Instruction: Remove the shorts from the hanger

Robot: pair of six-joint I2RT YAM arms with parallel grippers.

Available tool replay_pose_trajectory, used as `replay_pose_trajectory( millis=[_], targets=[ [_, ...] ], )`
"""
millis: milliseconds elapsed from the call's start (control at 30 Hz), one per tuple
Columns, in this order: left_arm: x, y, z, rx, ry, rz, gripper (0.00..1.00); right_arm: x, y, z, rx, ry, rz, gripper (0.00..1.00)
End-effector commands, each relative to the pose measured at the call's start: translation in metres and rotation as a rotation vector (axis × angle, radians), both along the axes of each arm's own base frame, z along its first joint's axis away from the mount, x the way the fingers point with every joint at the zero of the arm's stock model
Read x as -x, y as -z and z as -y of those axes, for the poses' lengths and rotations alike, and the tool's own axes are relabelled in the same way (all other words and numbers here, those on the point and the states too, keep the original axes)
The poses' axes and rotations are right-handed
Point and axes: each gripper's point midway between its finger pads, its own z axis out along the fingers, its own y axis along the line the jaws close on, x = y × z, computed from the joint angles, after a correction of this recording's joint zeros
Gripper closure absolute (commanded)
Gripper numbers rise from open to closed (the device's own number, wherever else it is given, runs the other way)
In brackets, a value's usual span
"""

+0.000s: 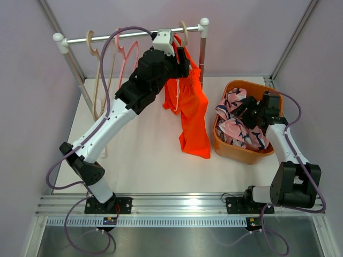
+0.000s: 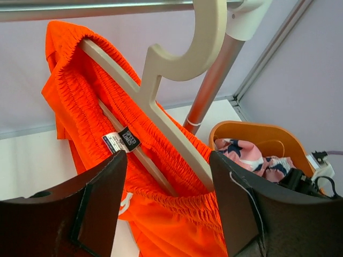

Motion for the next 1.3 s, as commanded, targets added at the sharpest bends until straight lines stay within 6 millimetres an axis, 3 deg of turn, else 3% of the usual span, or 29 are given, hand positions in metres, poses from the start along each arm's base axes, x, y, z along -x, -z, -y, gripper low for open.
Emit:
replay_pose_trajectory(
  millis=[0, 67, 100, 133, 433, 733, 1033, 1267],
  targets=[
    [-0.012, -0.046, -0.01, 0.144, -0.107, 0.14, 0.33, -0.01, -0.031, 0.004, 0.033, -0.006, 0.1, 0.28],
    [-0.017, -0.051, -0.01, 0.15, -0.127, 0.147, 0.33, -0.009, -0.031, 0.003, 0.034, -0.012, 0.1, 0.28],
    [-0.024, -0.043, -0.005, 0.132, -0.137, 0.137, 0.33, -0.009, -0.032, 0.003, 0.034, -0.014, 0.103, 0.28],
    [-0.025, -0.051, -0.006, 0.143, -0.149, 0.153, 0.33, -0.009, -0.032, 0.003, 0.034, -0.017, 0.104, 0.28],
    [-0.045, -0.037, 0.011, 0.107, -0.193, 0.164, 0.32, -0.011, -0.036, 0.0, 0.025, -0.035, 0.114, 0.28],
    [-0.052, -0.028, 0.003, 0.046, -0.336, 0.202, 0.33, -0.015, -0.035, -0.002, 0.018, -0.051, 0.116, 0.28],
    [-0.059, -0.02, 0.015, -0.046, -0.292, 0.172, 0.38, -0.017, -0.036, -0.007, -0.008, -0.068, 0.121, 0.28],
    [-0.058, -0.018, 0.011, -0.079, -0.291, 0.165, 0.48, -0.016, -0.037, -0.007, -0.004, -0.072, 0.125, 0.28]
  ],
)
